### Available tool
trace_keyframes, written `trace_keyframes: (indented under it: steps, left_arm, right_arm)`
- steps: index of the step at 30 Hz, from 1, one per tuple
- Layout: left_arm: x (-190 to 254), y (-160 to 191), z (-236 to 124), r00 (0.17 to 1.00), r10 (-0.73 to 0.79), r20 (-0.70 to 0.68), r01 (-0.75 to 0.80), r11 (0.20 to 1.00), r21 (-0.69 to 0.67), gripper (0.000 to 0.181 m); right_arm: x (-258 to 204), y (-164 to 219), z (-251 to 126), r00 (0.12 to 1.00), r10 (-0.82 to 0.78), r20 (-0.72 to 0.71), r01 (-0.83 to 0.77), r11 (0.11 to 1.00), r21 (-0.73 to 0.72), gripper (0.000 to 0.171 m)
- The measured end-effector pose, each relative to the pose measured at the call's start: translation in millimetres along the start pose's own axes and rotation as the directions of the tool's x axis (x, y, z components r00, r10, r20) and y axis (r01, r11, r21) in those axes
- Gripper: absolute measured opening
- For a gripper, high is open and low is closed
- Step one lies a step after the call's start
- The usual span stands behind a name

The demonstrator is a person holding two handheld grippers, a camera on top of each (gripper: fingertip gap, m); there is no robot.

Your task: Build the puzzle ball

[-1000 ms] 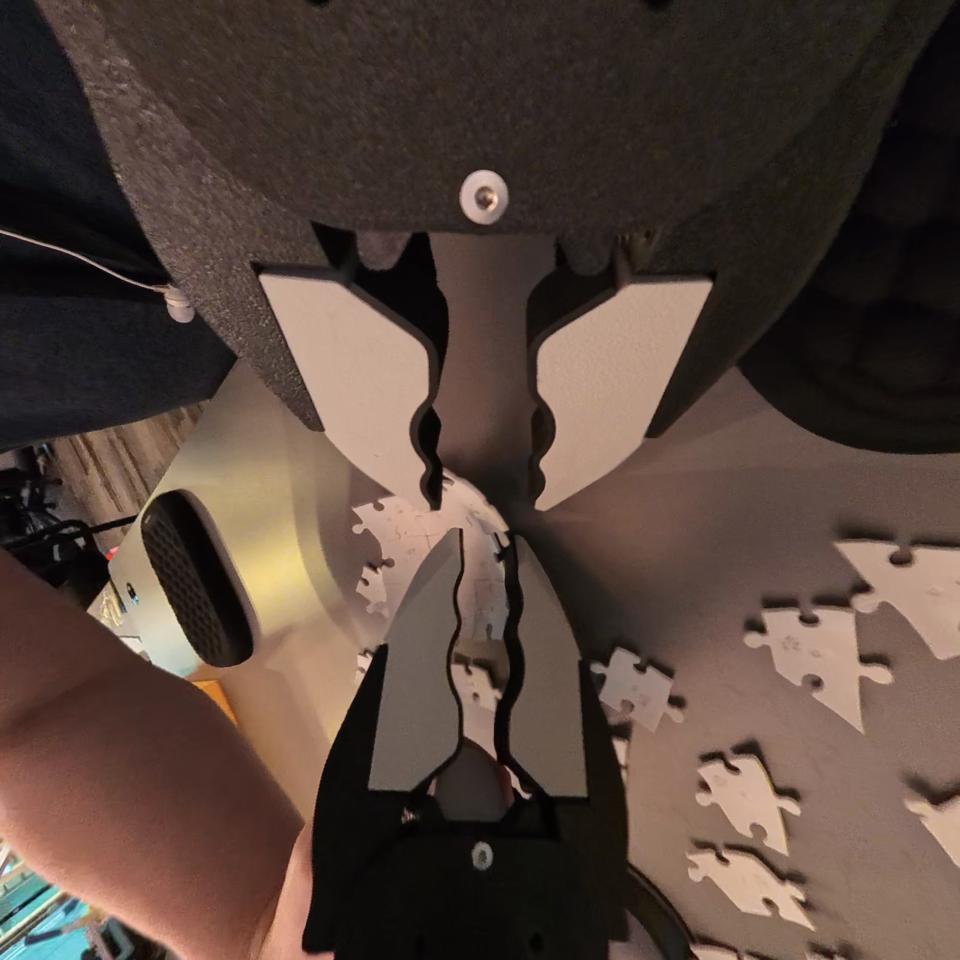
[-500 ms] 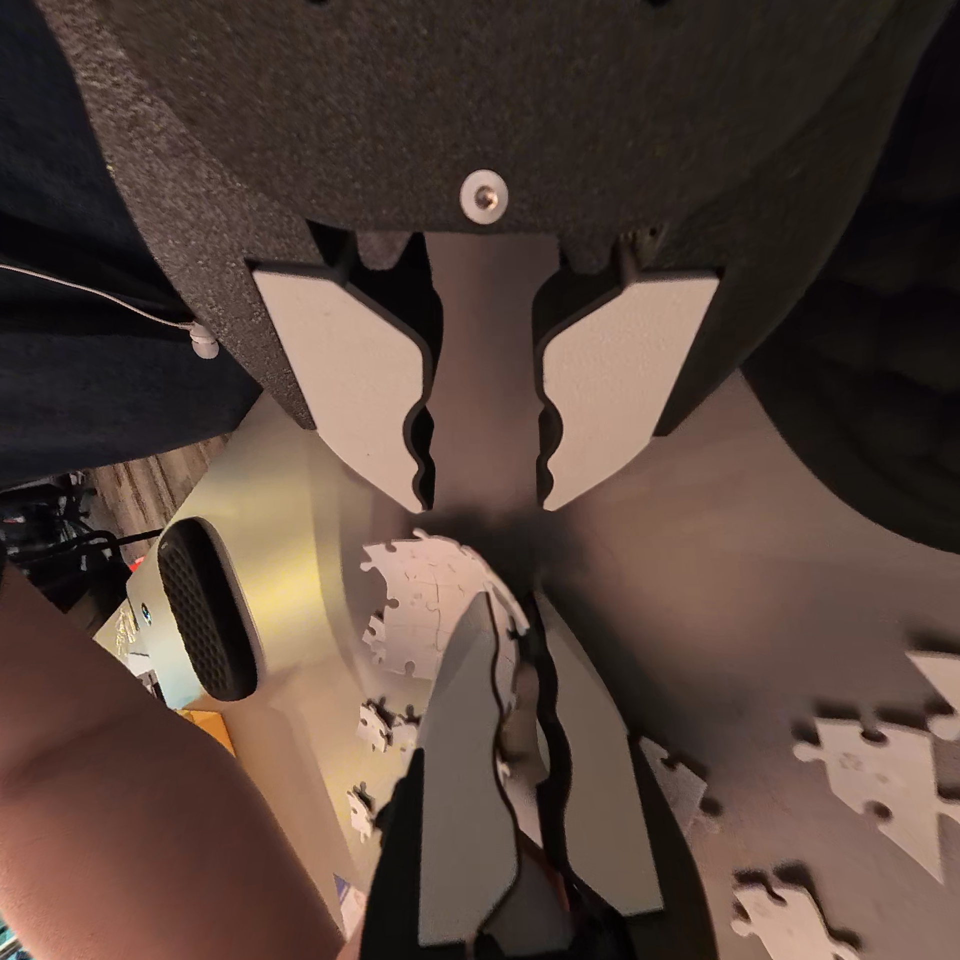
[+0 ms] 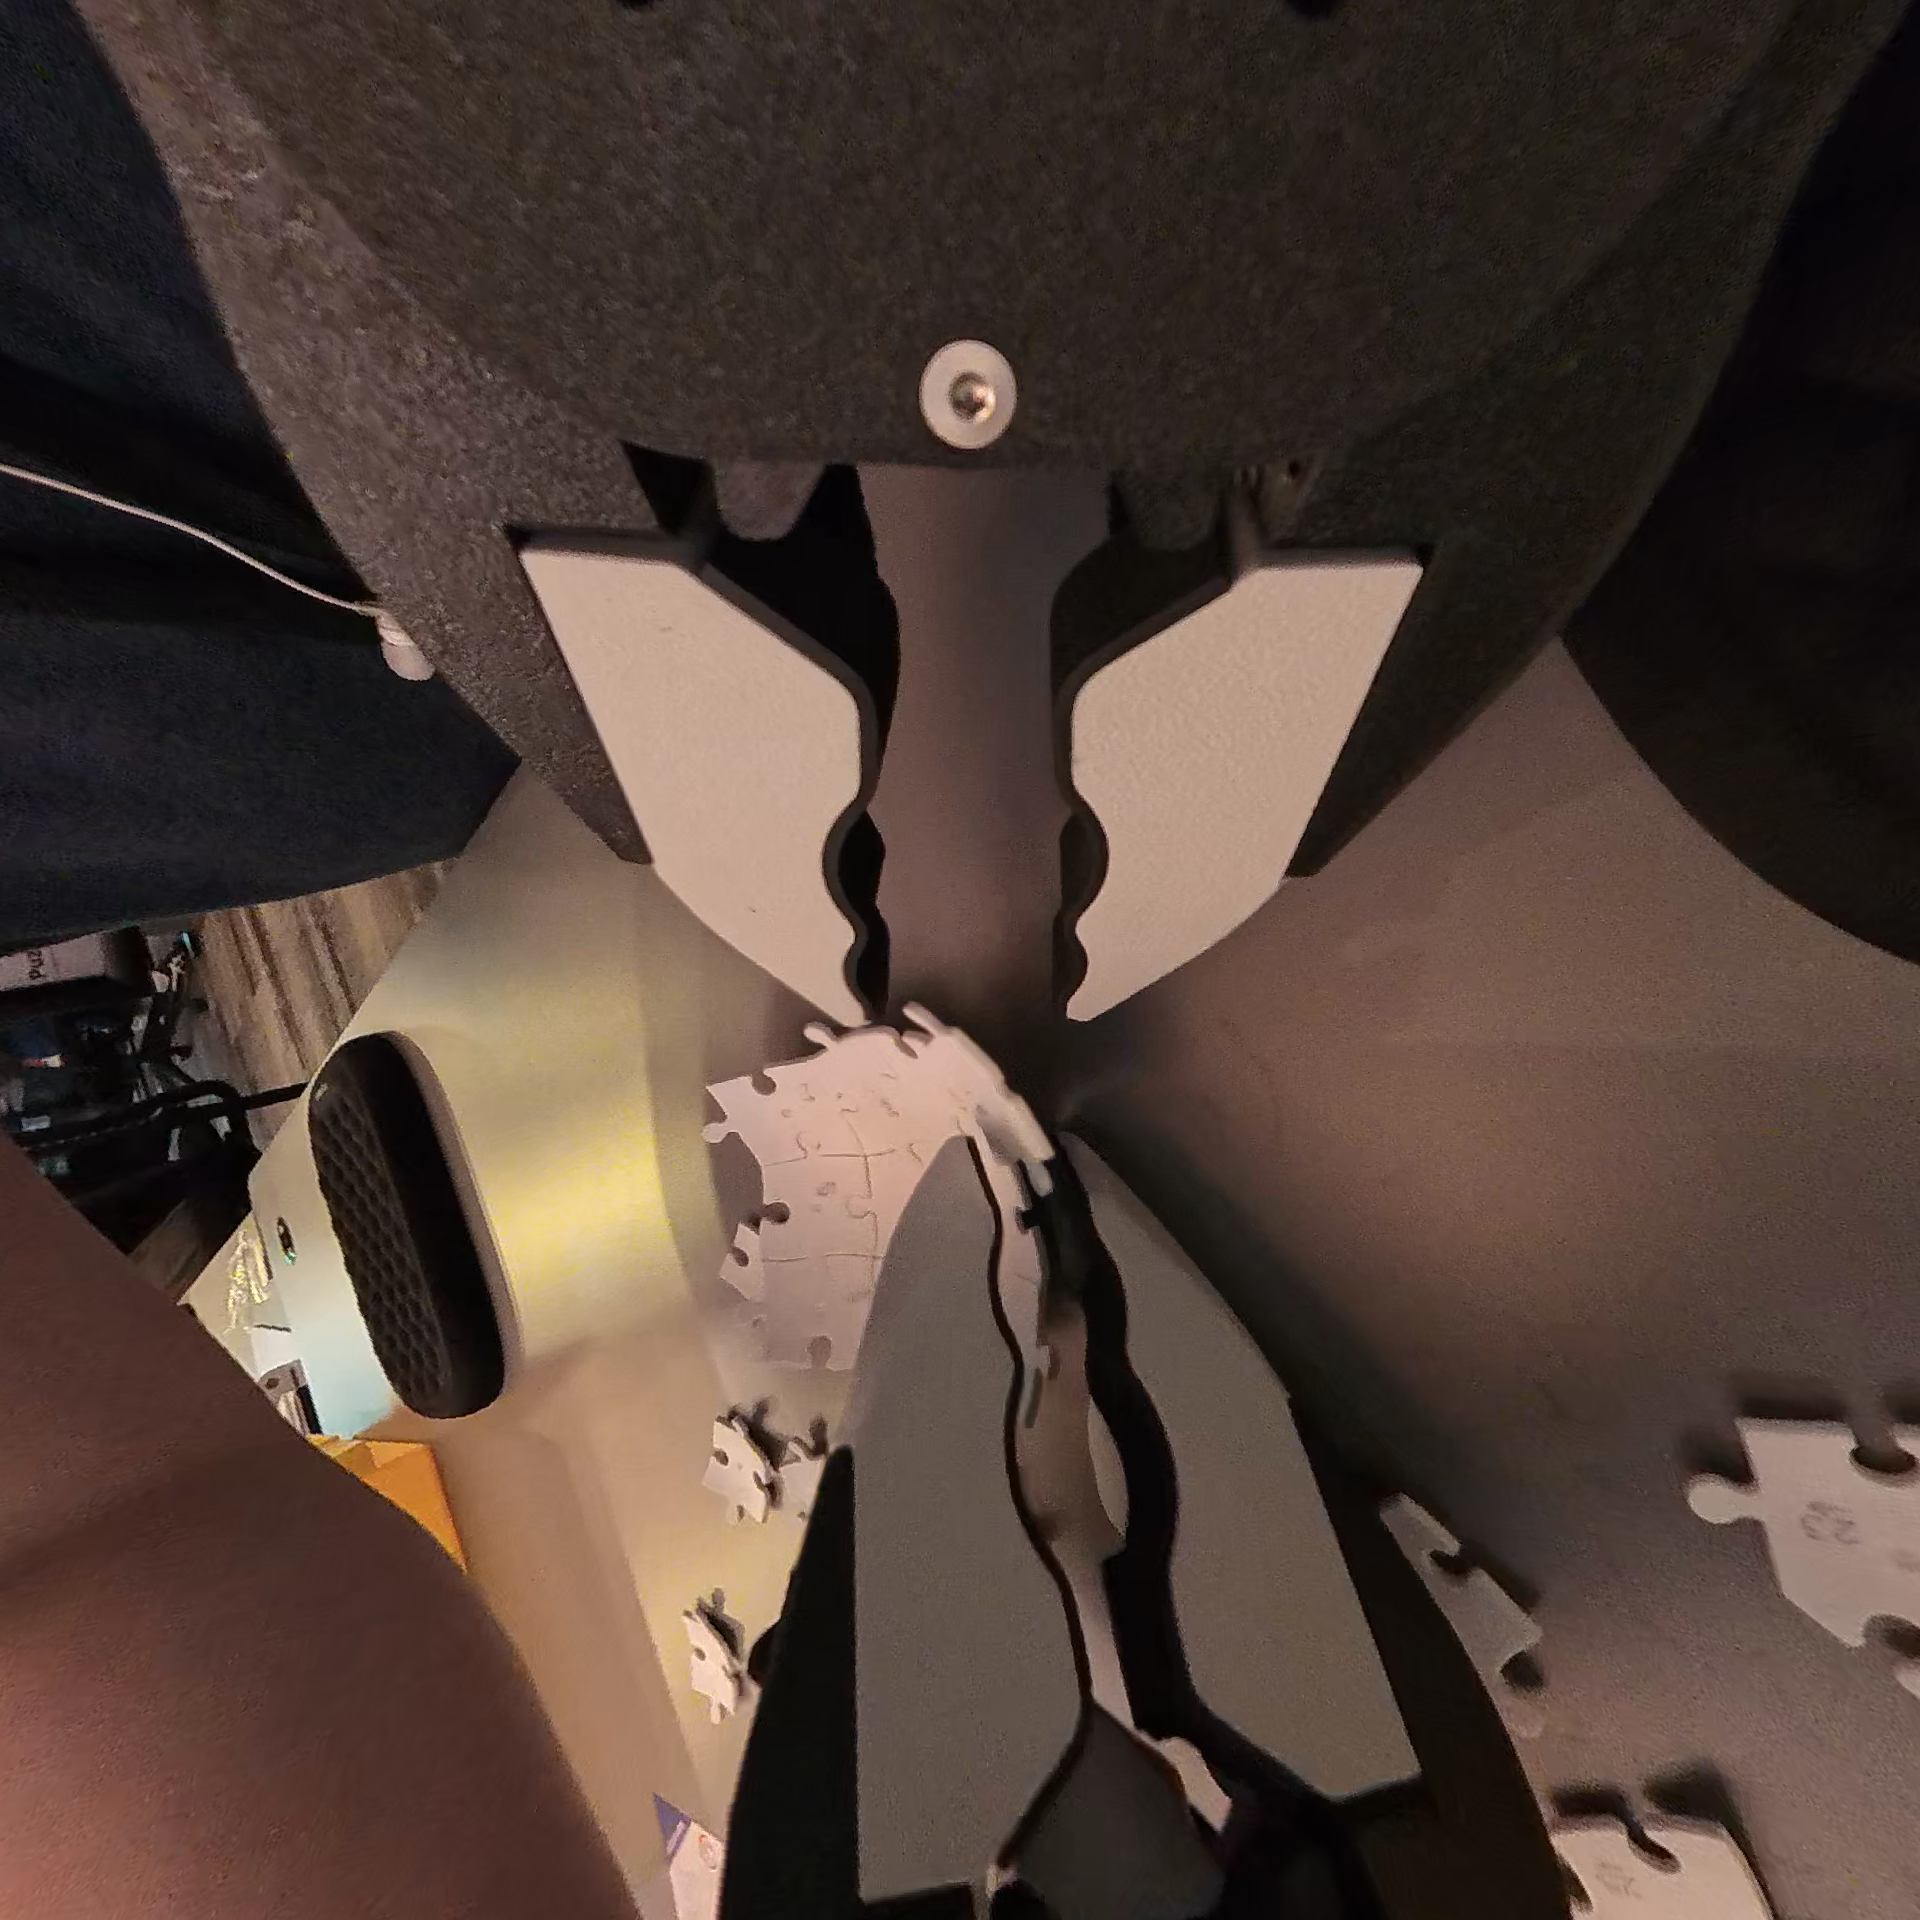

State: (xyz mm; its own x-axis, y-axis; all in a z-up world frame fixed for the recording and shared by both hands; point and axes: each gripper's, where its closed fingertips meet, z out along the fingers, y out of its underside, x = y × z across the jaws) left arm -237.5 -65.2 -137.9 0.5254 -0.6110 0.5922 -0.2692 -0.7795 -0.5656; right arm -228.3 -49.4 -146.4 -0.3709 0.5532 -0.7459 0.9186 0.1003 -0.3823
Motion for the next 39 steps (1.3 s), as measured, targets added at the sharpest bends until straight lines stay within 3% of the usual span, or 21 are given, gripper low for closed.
trace_keyframes:
  steps: [14, 39]
  left_arm:
    - [-9, -9, 3, 0.999, 0.025, 0.035, -0.025, 1.0, -0.007, 0.028]
    - [-2, -13, 15, 0.998, 0.053, 0.02, -0.052, 0.998, -0.033, 0.025]
  right_arm:
    - [1, 9, -7, 0.998, 0.025, -0.06, -0.025, 1.0, 0.003, 0.021]
    - [2, 27, -17, 0.995, 0.089, -0.049, -0.082, 0.989, 0.127, 0.006]
